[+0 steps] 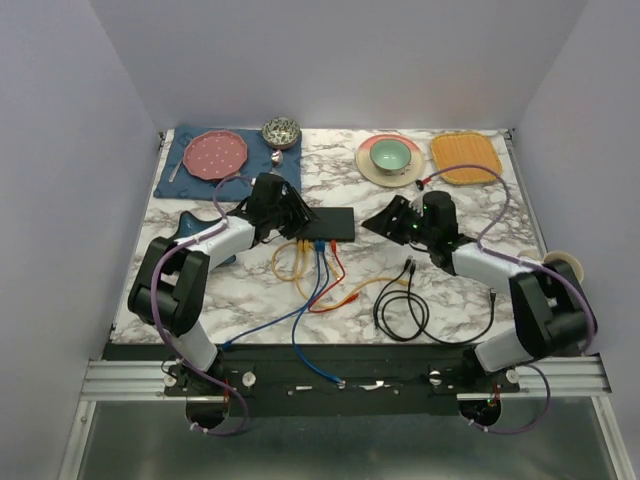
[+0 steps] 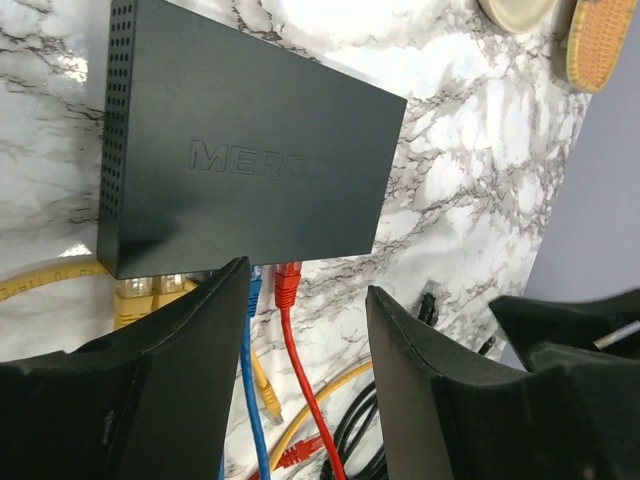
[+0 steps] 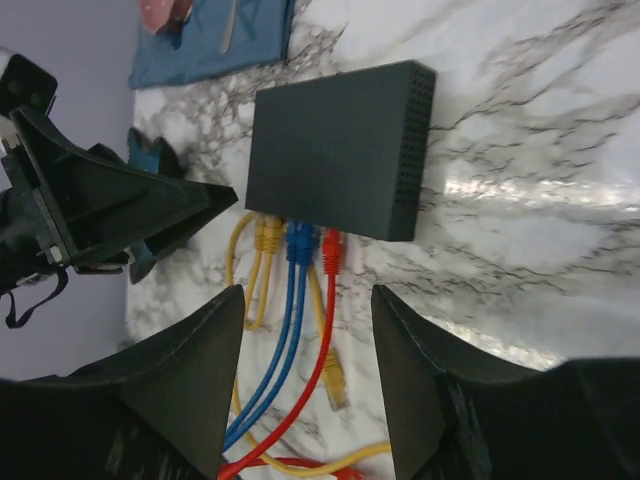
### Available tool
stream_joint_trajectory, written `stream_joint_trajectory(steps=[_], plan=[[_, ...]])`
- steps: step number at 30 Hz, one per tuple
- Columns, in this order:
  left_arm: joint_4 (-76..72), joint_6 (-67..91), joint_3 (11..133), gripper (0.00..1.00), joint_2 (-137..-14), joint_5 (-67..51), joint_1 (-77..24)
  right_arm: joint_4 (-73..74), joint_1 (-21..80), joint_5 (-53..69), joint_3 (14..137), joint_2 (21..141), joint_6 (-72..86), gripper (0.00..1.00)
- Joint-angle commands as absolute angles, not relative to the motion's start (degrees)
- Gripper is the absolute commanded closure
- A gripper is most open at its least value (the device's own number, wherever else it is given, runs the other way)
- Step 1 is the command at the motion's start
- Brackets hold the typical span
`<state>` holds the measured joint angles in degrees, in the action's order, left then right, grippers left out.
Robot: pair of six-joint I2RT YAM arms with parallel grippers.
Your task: Pull the plug from the switch port
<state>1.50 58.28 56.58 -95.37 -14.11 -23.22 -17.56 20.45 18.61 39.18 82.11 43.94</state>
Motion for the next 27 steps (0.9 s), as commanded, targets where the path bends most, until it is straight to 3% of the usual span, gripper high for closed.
stream_joint_trajectory(steps=[1,16,27], plan=[[7.0,55.5,60.9,0.4,-96.5,-12.5,-20.6,-30.6,21.6,33.2,41.0,93.3,51.9,0.39],[11.3,55.0,61.1,0.4,-100.0,-11.1,-18.0,-27.4,25.9,33.8,53.1,112.1,53.6,0.42],[10.4,55.1,60.3,0.4,-102.1,-13.4,-18.1,-21.2,27.1,30.4,52.6,112.9,53.2,0.45]])
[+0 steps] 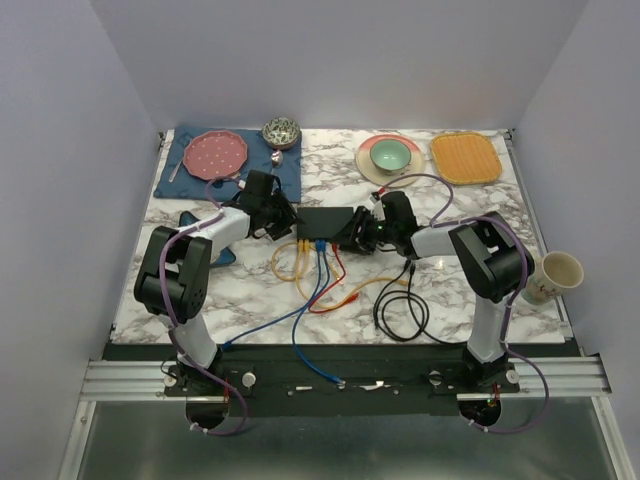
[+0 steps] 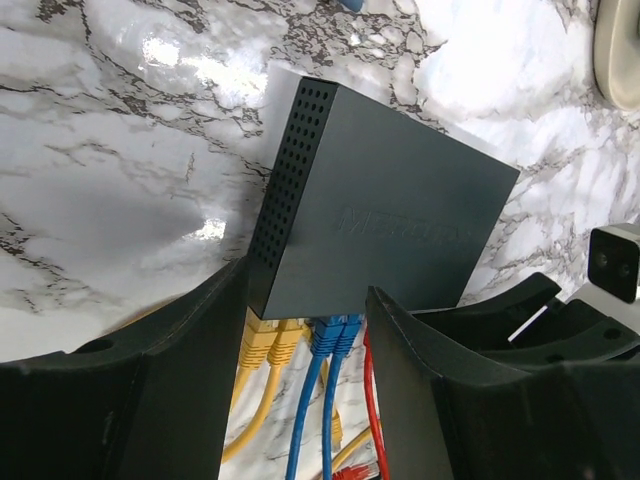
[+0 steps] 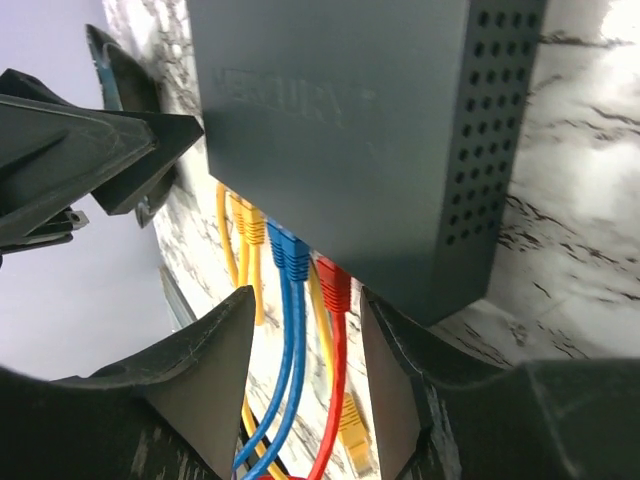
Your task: Pull the plug from the switch port
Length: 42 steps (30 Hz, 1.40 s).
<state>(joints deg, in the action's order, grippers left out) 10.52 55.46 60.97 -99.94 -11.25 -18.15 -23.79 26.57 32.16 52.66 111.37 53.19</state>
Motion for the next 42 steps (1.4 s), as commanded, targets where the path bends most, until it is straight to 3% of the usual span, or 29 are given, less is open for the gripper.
stream_joint_trajectory(steps=[1,12,26,30,35,42], plan=[[10.1,55.3,59.9,0.4,-102.3,-14.1,-18.1,-21.8,27.2,30.3,52.8,113.3,53.8,0.45],[9.0,56.0,58.7,0.4,-102.4,-14.9,-18.6,-33.7,27.2,27.7,50.3,117.6,63.5,0.5],[8.8,55.5,57.9,0.4,-102.4,-14.8,-19.3,-45.3,27.2,26.4,48.0,120.3,70.7,0.73],[8.6,55.5,56.9,0.4,-102.4,-14.8,-19.8,-50.1,27.2,25.6,46.5,121.2,73.5,0.73],[8.4,55.7,55.9,0.4,-102.0,-14.7,-20.2,-56.3,27.3,25.0,45.4,122.9,77.4,0.66],[8.4,55.4,55.2,0.4,-101.4,-14.5,-20.3,-57.2,27.2,24.5,46.7,123.7,79.5,0.71]])
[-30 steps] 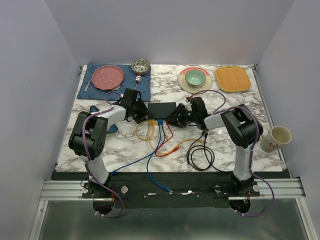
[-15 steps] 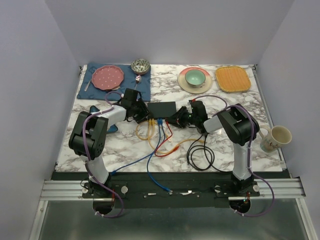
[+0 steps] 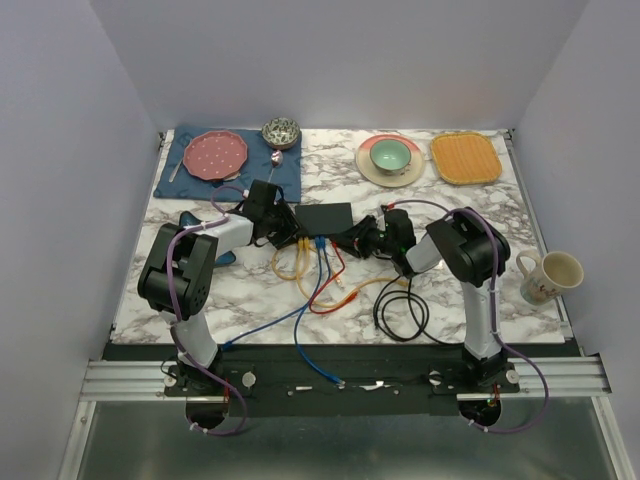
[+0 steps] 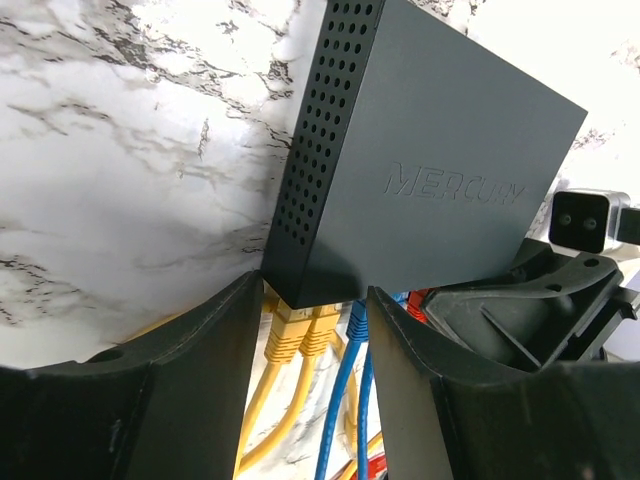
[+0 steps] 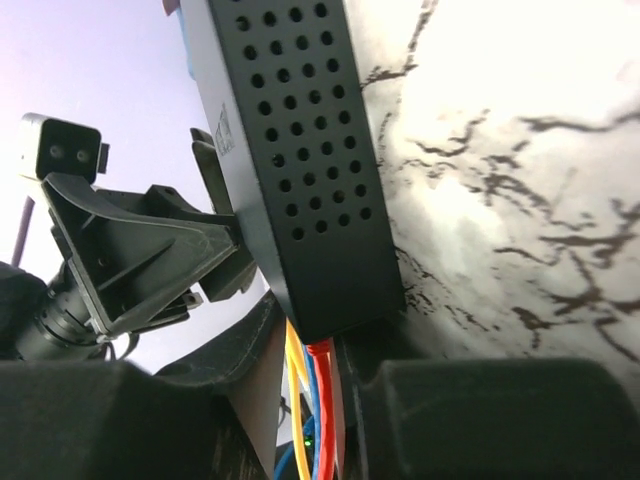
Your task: Pull the plug from the switch port
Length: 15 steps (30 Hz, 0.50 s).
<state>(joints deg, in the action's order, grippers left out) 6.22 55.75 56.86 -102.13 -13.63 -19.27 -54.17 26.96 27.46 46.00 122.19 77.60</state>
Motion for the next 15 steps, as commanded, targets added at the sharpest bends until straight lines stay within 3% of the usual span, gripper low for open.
stream_joint_trajectory(steps=[1,11,15], plan=[[8.4,55.5,55.2,0.4,-101.3,-14.6,-20.3,-56.9,27.3,24.6,46.7,123.7,79.4,0.74],[7.2,56.5,55.9,0.4,-98.7,-14.2,-20.3,-58.1,27.2,25.8,42.4,122.3,76.4,0.99],[3.6,57.9,59.6,0.4,-97.4,-15.6,-20.3,-52.5,27.2,27.8,42.8,119.9,70.9,0.99]])
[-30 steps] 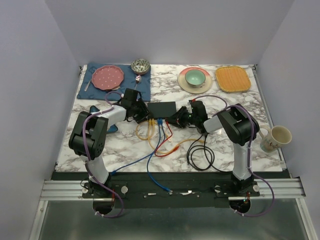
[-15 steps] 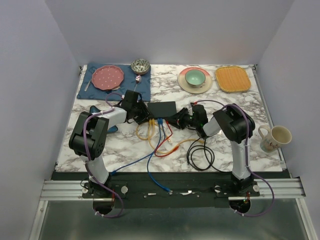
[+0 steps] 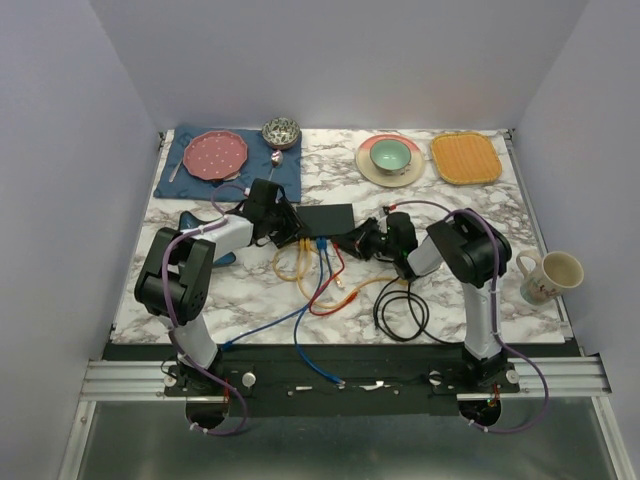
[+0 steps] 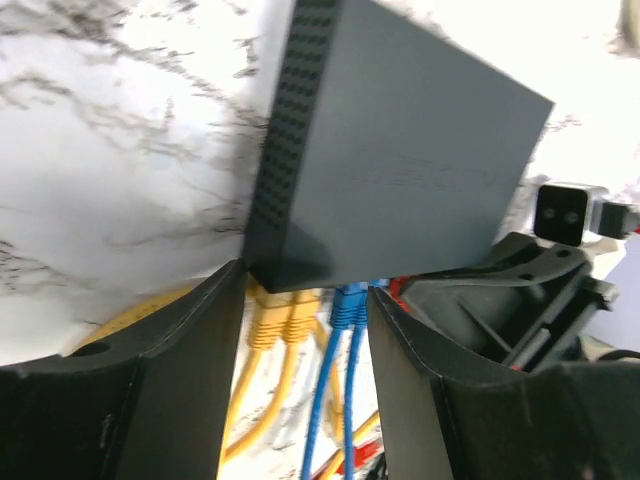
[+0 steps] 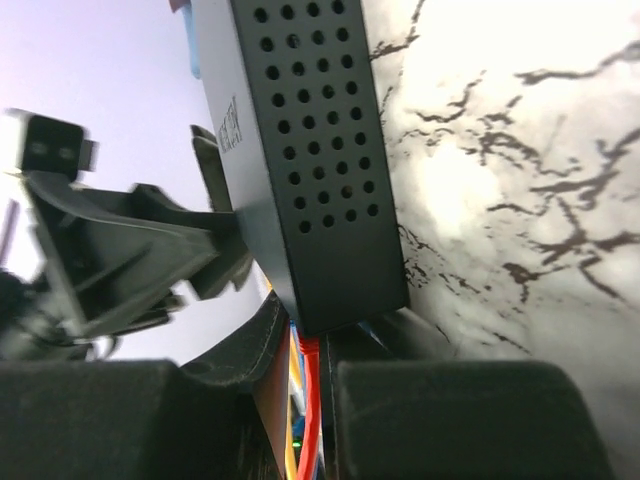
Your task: Pull the plug from the switch port
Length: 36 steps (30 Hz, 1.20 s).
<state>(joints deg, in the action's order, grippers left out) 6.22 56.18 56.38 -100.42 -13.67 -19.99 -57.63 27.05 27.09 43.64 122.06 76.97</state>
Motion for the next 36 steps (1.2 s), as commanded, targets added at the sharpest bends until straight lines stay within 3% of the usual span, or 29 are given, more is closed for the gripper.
stream_joint_trajectory(steps=[1,18,36], plan=[[2.6,58.4,60.2,0.4,-97.7,-16.4,-20.3,-50.6,27.2,28.3,43.1,119.4,70.0,0.99],[-7.6,64.7,65.2,0.4,-111.9,-25.5,-26.9,-44.6,27.2,31.0,43.9,116.3,63.1,0.99],[-6.7,62.5,55.9,0.4,-104.1,-22.4,-27.3,-43.7,27.2,30.8,43.2,115.7,61.3,0.99]])
